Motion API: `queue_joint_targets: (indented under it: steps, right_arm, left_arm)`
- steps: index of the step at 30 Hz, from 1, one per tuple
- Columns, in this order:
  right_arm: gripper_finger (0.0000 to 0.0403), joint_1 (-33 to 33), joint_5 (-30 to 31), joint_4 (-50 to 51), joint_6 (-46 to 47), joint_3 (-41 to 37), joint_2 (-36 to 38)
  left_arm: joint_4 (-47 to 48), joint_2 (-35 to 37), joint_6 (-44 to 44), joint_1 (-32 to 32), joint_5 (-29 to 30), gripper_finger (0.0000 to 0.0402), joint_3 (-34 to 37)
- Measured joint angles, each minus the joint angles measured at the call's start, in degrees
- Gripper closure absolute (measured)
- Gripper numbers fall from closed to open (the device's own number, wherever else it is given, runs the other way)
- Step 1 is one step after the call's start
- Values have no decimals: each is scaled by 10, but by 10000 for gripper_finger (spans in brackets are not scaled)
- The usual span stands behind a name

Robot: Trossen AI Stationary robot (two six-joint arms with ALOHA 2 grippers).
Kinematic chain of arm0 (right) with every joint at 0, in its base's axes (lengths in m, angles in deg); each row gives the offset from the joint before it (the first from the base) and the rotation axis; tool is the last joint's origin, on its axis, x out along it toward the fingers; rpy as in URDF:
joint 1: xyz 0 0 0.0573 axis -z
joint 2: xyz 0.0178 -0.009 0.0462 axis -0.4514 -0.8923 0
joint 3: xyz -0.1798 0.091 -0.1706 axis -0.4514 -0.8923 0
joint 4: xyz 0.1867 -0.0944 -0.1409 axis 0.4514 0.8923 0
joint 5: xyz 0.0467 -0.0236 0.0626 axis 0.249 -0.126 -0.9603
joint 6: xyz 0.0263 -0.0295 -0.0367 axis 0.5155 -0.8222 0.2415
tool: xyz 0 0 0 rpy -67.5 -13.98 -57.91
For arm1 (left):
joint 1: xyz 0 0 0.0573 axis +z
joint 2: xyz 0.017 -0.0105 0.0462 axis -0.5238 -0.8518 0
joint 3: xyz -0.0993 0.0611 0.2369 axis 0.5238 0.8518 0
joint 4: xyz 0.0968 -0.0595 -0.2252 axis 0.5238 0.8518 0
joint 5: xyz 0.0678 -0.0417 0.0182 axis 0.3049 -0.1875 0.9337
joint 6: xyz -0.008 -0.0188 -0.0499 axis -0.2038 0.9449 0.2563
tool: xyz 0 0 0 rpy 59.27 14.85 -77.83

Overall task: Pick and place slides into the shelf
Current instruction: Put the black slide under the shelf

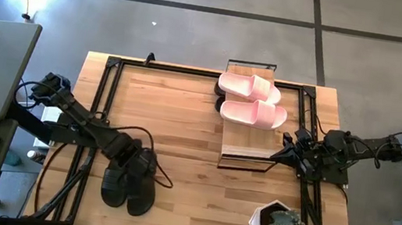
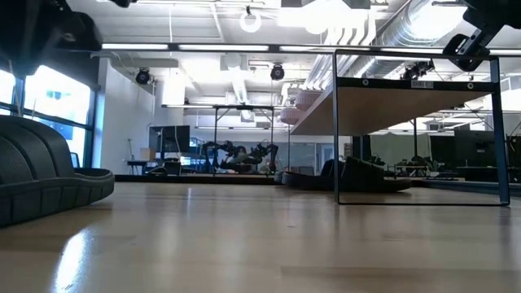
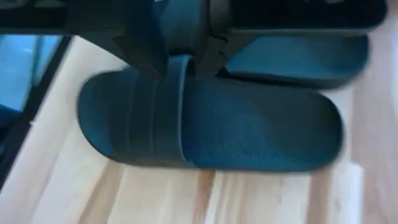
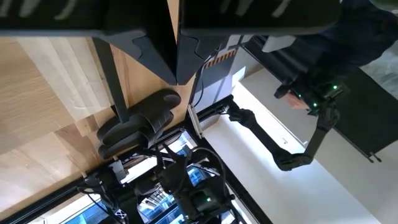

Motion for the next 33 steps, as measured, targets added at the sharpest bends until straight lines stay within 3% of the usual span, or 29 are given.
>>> queue_joint_targets:
  steps: [4,10,14,18,33]
  right_arm:
    - [403,0,0,0,-1,0,0]
    - [403,0,0,0,-1,0,0]
    - [403,0,0,0,-1,0,0]
    - [403,0,0,0,0,0,0]
    - [403,0,2,1,0,0,0]
  left_arm:
    - [-7,0,11,11,-51,294,0]
    - [-25,0,-18,50,-77,250,1]
    - [-88,0,-50,76,-124,233,40]
    - [-136,0,-54,94,-218,227,95]
    - [-297,-2,-53,95,-287,234,189]
